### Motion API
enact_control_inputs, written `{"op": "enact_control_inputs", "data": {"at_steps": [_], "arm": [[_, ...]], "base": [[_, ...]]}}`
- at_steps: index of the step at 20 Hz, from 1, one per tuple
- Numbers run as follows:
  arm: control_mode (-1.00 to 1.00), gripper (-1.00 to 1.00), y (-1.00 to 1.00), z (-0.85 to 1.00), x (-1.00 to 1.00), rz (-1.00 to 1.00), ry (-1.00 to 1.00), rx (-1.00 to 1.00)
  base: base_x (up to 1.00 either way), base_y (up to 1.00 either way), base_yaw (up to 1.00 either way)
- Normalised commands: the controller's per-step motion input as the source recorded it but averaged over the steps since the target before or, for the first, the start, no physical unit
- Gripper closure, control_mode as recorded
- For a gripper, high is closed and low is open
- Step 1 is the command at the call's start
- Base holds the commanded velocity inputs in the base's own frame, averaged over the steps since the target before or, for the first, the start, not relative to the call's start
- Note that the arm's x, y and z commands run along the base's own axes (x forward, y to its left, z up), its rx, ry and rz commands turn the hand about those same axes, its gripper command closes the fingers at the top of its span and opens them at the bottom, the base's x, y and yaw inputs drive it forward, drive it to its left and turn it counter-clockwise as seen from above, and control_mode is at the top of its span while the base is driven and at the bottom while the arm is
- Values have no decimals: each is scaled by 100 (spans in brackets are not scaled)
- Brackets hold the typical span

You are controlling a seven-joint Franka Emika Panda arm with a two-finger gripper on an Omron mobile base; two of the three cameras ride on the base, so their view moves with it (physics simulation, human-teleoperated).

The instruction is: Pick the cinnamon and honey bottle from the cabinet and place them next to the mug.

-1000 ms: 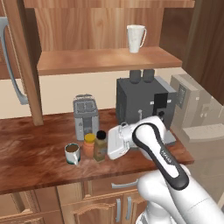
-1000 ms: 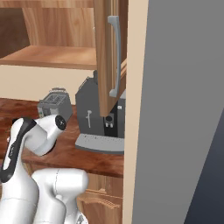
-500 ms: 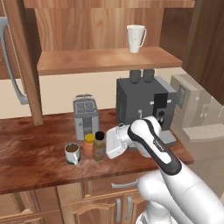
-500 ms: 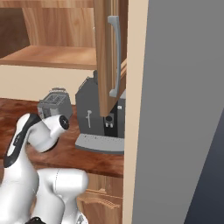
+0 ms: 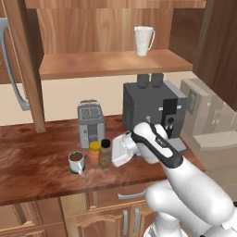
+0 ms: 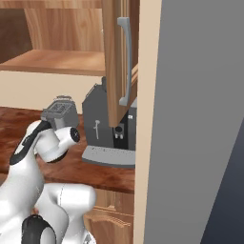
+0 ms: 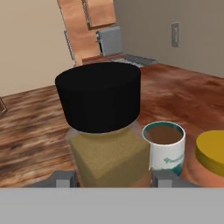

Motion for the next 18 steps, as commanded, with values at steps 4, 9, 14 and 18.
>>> {"op": "enact_control_inputs", "data": {"at_steps": [4,9,14,18], "arm": [[-100,100,-21,-3,2,-2,0,2],[-100,100,-17,-9,-6,-8,0,3],[-100,100,-4,-18,0,-9,0,0],[-100,100,4,-14,-7,-10,0,0]], "base": [[0,0,0],[0,0,0],[0,0,0],[0,0,0]]}}
